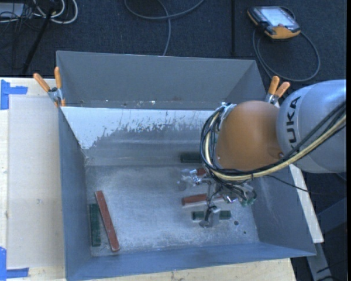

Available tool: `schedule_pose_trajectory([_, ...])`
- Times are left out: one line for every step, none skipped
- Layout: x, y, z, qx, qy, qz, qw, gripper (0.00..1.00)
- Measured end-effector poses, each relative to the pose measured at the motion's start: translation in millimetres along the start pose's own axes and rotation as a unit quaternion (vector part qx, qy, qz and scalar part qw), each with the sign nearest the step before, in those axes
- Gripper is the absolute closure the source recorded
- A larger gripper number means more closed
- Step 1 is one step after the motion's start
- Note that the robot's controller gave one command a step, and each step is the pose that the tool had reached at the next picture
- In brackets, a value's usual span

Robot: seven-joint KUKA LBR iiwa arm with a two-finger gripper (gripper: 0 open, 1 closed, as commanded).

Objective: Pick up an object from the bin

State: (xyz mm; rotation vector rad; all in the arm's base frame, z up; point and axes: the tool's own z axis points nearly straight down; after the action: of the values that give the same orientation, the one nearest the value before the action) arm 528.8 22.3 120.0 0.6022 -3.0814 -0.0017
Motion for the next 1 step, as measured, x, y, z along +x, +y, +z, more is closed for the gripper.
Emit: schedule_pose_trajectory([4.7,-8.2,4.5,0.0,0.0018,0.021,0.9998,0.0])
